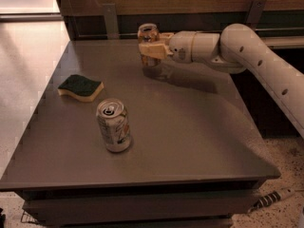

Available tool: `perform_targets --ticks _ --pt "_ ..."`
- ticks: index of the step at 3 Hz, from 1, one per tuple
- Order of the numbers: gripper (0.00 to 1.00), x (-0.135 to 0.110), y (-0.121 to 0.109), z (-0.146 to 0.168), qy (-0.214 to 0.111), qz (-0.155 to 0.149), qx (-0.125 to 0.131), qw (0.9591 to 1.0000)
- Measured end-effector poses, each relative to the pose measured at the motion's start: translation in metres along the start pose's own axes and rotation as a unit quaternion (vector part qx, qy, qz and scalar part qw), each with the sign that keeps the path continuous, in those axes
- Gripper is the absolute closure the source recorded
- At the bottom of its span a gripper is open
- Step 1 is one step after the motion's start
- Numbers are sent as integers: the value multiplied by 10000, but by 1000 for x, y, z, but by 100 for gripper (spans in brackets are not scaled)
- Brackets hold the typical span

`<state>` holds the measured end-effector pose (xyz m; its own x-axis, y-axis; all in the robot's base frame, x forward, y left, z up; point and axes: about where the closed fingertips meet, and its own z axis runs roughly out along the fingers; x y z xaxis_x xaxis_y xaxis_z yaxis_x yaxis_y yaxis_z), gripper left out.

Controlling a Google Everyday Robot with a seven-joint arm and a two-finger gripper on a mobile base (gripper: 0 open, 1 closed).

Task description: Knock orange can over

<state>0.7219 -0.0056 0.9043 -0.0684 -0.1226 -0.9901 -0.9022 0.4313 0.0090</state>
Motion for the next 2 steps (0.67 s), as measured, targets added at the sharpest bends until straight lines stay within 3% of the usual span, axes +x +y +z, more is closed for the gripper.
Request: perform_targets --ticks 1,2 --pt "100 -17 -2 -15 832 -197 -113 9963" --pt "100 -19 -2 -22 1436 -279 -146 9891"
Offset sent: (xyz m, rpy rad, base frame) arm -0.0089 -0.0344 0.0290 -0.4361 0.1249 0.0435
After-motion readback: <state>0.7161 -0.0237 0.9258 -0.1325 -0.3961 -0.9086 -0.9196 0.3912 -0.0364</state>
